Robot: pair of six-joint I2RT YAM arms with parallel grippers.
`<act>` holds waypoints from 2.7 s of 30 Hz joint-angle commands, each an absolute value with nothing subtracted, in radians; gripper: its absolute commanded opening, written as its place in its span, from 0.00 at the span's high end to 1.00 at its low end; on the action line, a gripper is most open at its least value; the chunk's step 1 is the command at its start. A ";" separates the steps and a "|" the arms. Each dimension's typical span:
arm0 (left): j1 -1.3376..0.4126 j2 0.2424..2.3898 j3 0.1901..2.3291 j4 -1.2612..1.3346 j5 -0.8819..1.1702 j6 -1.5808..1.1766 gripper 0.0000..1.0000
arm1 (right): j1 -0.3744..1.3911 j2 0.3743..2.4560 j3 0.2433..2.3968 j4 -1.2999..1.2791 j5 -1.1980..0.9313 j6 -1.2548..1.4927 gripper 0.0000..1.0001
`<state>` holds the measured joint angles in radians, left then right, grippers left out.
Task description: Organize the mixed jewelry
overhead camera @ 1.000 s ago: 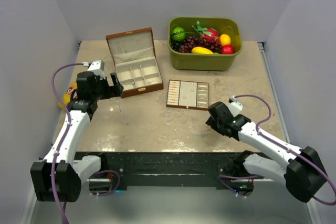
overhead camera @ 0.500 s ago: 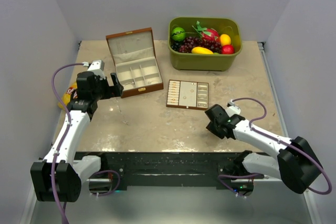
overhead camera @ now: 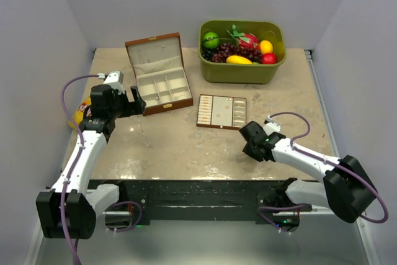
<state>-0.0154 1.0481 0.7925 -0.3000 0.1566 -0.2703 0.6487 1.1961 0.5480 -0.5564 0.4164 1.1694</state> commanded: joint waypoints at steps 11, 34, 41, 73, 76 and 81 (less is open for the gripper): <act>-0.017 1.042 0.799 -0.264 0.166 -0.275 0.00 | 0.695 1.290 0.620 -0.557 0.425 1.203 0.64; -0.015 1.042 0.799 -0.265 0.167 -0.275 0.00 | 0.709 1.301 0.595 -0.554 0.446 1.229 0.82; -0.017 1.043 0.795 -0.258 0.216 -0.262 0.00 | 0.707 1.330 0.592 -0.523 0.440 1.192 0.95; -0.316 1.222 0.739 0.136 0.775 -0.406 0.07 | 0.709 1.292 0.759 0.034 0.118 0.724 1.00; -0.360 1.284 0.753 0.166 0.762 -0.440 0.14 | 0.713 1.315 0.782 0.054 0.095 0.721 1.00; -0.431 1.371 0.781 0.204 0.718 -0.486 0.21 | 0.729 1.338 0.804 0.087 0.078 0.721 1.00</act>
